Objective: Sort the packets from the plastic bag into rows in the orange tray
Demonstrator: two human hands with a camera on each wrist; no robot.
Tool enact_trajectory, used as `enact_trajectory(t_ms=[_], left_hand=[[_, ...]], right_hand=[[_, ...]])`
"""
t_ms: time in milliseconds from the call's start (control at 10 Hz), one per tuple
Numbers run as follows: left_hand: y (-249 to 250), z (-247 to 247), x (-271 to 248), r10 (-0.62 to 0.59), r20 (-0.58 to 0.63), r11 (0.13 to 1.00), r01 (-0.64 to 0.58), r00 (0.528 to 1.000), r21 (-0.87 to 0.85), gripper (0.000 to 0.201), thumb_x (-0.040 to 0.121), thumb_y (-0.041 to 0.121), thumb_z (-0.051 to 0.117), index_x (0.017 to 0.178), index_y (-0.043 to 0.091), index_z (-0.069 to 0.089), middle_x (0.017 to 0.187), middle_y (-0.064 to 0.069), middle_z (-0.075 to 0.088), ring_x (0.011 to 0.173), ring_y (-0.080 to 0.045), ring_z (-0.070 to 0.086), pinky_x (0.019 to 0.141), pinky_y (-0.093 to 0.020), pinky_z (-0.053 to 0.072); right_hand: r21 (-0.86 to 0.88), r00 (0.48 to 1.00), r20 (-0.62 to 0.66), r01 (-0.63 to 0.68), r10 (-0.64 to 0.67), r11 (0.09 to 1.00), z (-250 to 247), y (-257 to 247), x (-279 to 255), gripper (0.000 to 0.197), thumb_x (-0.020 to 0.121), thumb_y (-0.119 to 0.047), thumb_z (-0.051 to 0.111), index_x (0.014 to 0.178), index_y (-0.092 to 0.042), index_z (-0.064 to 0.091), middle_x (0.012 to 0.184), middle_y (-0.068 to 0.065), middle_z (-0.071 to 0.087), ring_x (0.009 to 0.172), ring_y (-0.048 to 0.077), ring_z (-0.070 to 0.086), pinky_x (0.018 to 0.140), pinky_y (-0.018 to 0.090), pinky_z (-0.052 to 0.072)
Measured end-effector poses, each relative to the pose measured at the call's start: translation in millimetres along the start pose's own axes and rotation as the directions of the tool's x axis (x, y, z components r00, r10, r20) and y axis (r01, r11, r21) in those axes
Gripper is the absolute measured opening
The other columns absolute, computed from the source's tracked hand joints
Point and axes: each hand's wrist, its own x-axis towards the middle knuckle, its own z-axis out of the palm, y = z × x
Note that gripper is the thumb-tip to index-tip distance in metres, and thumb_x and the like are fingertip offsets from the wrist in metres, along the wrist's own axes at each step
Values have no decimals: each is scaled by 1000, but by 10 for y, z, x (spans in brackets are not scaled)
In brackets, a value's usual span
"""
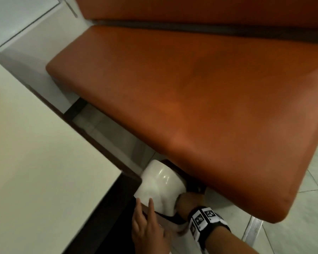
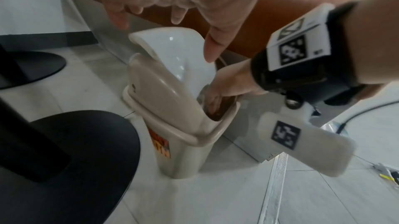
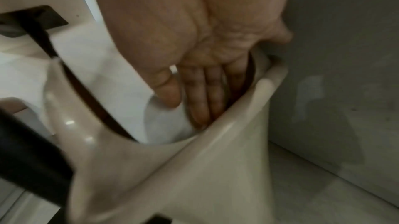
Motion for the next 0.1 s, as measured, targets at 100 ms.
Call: enact_trajectory(t_ms=[100], left_hand=[[-329, -55, -22, -30, -28, 999, 30, 999, -20, 111, 5, 73, 72, 105, 32, 49, 131, -1, 46, 80, -13, 65, 58, -19, 54]], right_hand=[[-71, 993, -100, 58, -65, 996, -67, -50, -443, 36, 86, -20, 48, 119, -22, 62, 120, 8, 64, 126, 29, 48, 113, 53, 18]])
